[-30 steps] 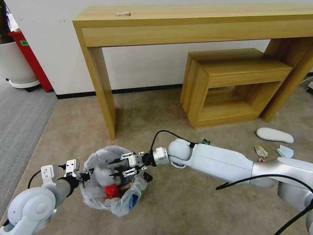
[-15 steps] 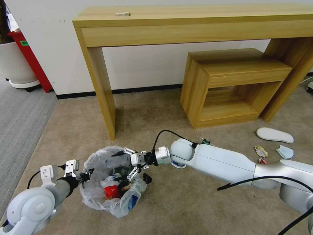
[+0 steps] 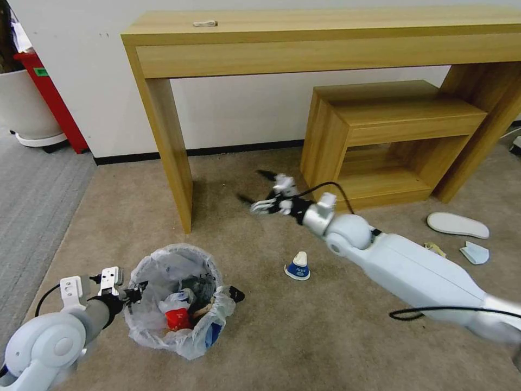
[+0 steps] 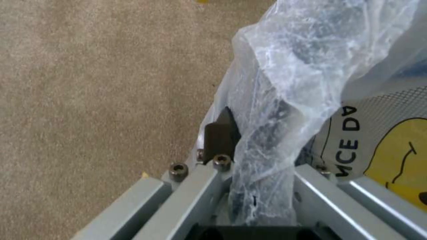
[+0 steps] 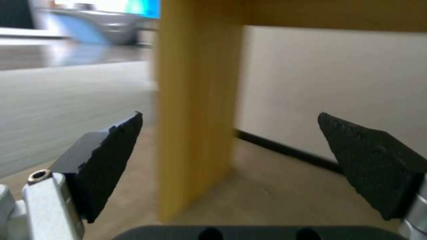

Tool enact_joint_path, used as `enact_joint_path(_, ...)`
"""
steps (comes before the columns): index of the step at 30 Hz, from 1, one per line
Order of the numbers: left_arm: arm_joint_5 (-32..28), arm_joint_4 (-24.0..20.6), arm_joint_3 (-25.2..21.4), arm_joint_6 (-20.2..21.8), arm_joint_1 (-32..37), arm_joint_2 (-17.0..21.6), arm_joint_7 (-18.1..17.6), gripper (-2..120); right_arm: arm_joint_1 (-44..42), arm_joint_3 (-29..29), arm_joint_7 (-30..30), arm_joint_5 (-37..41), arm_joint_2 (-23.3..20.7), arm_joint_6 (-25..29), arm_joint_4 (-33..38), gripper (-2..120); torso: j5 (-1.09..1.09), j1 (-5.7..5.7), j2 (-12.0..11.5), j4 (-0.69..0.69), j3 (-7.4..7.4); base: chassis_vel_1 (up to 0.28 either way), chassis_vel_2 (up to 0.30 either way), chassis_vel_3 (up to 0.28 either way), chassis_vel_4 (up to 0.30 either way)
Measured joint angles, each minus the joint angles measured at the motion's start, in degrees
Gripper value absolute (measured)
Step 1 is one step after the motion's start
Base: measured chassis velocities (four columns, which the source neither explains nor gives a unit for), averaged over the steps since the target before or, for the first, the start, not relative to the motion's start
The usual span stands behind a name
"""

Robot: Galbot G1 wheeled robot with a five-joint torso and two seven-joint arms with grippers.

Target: Pick up the trash bin and place the garbage on the floor into it.

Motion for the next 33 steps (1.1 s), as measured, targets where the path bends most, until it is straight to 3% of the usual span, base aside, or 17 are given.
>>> enact_joint_path(9,-0.51,-0.03,0.09,-0.08,-0.25,0.49,0.03,0,-8.84,11.12,12.82,0.18,-1.73,-5.64,4.03,100,-0.01,0.0,0.0,0.02,0.0,0.0,0.0,0.0,0.0)
enact_joint_path(14,-0.74,-0.17,-0.08,-0.17,-0.3,0.59,0.3,0,-15.91,18.8,26.79,2.12,-1.56,-13.25,8.59,100,-0.01,0.0,0.0,0.01,0.0,0.0,0.0,0.0,0.0)
enact_joint_path(16,-0.68,-0.24,-0.23,-0.23,-0.23,0.31,0.38,0,-17.36,20.73,28.47,2.26,-1.24,-14.19,8.8,100,-0.02,0.0,0.0,0.02,0.0,0.0,0.0,0.0,0.0)
enact_joint_path(25,-0.17,-0.46,-0.52,-0.27,-0.21,-1.22,0.72,0,-23.95,30.6,29.29,6.54,2.1,-14.85,8.36,100,-0.01,-0.01,0.01,0.01,0.0,0.0,0.0,0.0,0.0)
enact_joint_path(33,-0.14,-0.09,-0.6,-0.37,-0.46,-2.23,1.03,0,-28.38,39.09,25.36,11.97,5.98,-13.07,7.33,100,-0.02,0.0,0.0,0.02,0.0,0.0,0.0,0.0,0.0)
